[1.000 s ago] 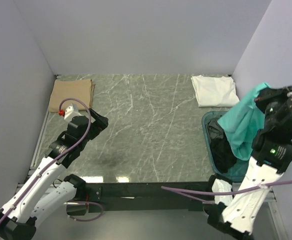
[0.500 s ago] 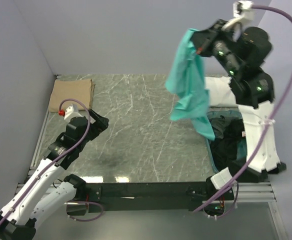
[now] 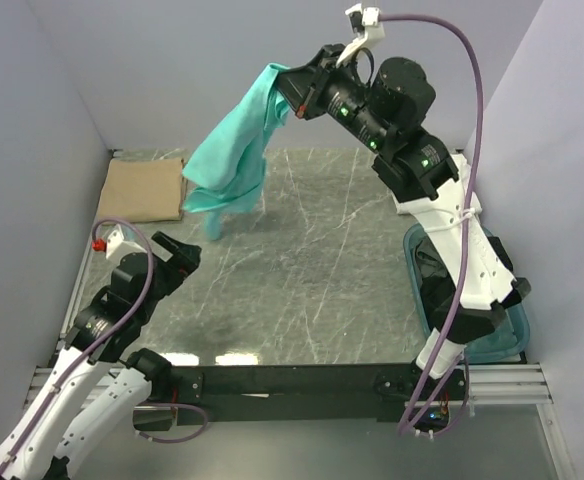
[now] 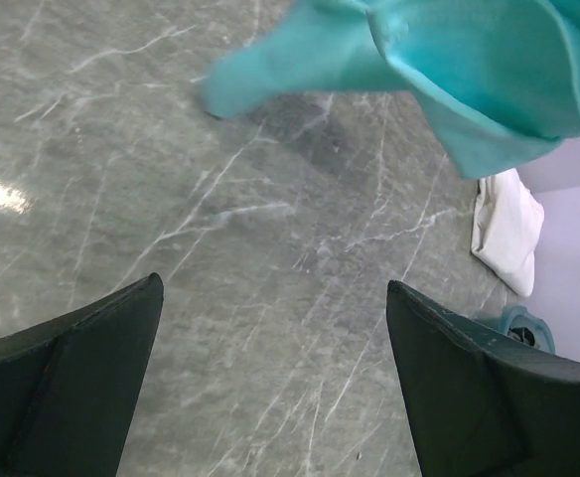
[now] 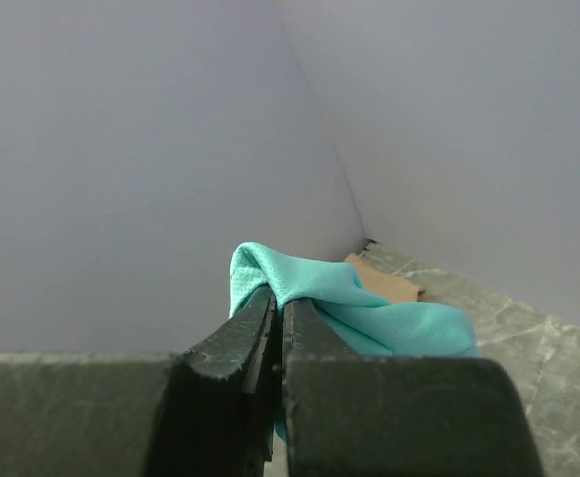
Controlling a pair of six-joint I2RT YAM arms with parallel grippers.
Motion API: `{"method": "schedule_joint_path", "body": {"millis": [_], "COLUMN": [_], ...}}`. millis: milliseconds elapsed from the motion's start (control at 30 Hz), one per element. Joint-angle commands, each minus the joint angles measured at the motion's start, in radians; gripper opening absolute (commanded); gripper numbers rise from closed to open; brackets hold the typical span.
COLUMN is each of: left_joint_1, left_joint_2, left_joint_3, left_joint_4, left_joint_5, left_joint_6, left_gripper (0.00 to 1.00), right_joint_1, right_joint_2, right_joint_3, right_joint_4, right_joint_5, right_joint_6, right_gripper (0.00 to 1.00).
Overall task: Fold and stack the t-shirts
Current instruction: Move the tshirt to the center of the board
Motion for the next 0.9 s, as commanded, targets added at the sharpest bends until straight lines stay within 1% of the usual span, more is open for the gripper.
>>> {"method": "schedule_joint_path", "body": {"millis": [0, 67, 100, 133, 167, 200, 233, 267, 300, 333, 367, 400, 433, 467, 500, 533, 600, 667, 733, 767, 800, 833, 867], "left_joint_1": [-0.002, 0.000, 0.000, -0.002, -0.002, -0.002, 0.000, 0.000, 0.000, -0.002, 0.000, 0.000, -0.002, 0.000, -0.002, 0.000, 0.000, 0.000, 0.003, 0.006, 0.012, 0.035, 0.055], "left_joint_2": [-0.028, -0.039, -0.040, -0.039, -0.036, -0.036, -0.025, -0.017, -0.008, 0.013, 0.027, 0.041, 0.073, 0.091, 0.110, 0.148, 0.185, 0.231, 0.265, 0.274, 0.280, 0.297, 0.305], "left_joint_3": [0.022, 0.019, 0.017, 0.014, 0.011, 0.008, 0.005, 0.003, -0.001, -0.004, -0.009, -0.013, -0.015, -0.017, -0.020, -0.020, -0.021, -0.024, -0.029, -0.030, -0.043, -0.047, -0.052], "left_joint_4": [-0.069, -0.081, -0.084, -0.087, -0.089, -0.089, -0.092, -0.090, -0.089, -0.087, -0.089, -0.087, -0.089, -0.087, -0.087, -0.080, -0.081, -0.083, -0.087, -0.078, -0.066, -0.054, -0.008], "left_joint_5": [-0.054, -0.064, -0.065, -0.067, -0.070, -0.073, -0.073, -0.074, -0.071, -0.070, -0.070, -0.070, -0.068, -0.067, -0.065, -0.059, -0.062, -0.086, -0.106, -0.120, -0.122, -0.114, -0.078], "left_joint_6": [-0.039, -0.052, -0.053, -0.056, -0.062, -0.064, -0.070, -0.075, -0.081, -0.085, -0.092, -0.104, -0.110, -0.118, -0.127, -0.127, -0.148, -0.161, -0.184, -0.188, -0.190, -0.185, -0.170], "left_gripper": [0.99, 0.99, 0.99, 0.99, 0.99, 0.99, 0.99, 0.99, 0.99, 0.99, 0.99, 0.99, 0.99, 0.99, 0.99, 0.99, 0.99, 0.99, 0.99, 0.99, 0.99, 0.99, 0.99], "right_joint_1": [0.005, -0.009, -0.038, -0.063, -0.131, -0.173, -0.214, -0.260, -0.294, -0.349, -0.365, -0.373, -0.379, -0.379, -0.377, -0.379, -0.376, -0.376, -0.350, -0.330, -0.254, -0.208, -0.162], "right_joint_2": [-0.104, -0.152, -0.196, -0.216, -0.249, -0.257, -0.260, -0.258, -0.244, -0.235, -0.226, -0.205, -0.195, -0.182, -0.177, -0.178, -0.213, -0.253, -0.336, -0.386, -0.407, -0.416, -0.409], "right_joint_3": [-0.164, -0.294, -0.430, -0.501, -0.637, -0.699, -0.759, -0.813, -0.900, -0.937, -0.988, -1.004, -1.014, -1.016, -1.011, -1.005, -1.007, -1.022, -1.076, -1.127, -1.148, -1.162, -1.163], "right_joint_4": [0.069, 0.049, 0.043, 0.040, 0.035, 0.035, 0.033, 0.029, 0.026, 0.026, 0.017, 0.009, 0.001, -0.025, -0.037, -0.048, -0.040, -0.019, 0.038, 0.093, 0.114, 0.124, 0.113], "right_joint_5": [0.123, 0.209, 0.257, 0.256, 0.230, 0.230, 0.158, 0.130, 0.107, 0.102, 0.116, 0.131, 0.204, 0.237, 0.252, 0.269, 0.270, 0.233, 0.184, 0.174, 0.187, 0.206, 0.223], "right_joint_6": [-0.027, -0.029, -0.021, 0.006, 0.050, 0.077, 0.098, 0.117, 0.127, 0.123, 0.118, 0.100, 0.091, 0.082, 0.066, 0.063, 0.060, 0.059, 0.060, 0.051, 0.024, 0.013, 0.005], "right_gripper": [0.00, 0.00, 0.00, 0.00, 0.00, 0.00, 0.00, 0.00, 0.00, 0.06, 0.13, 0.21, 0.57, 0.74, 0.85, 0.87, 0.88, 0.89, 0.89, 0.89, 0.90, 0.90, 0.90]}}
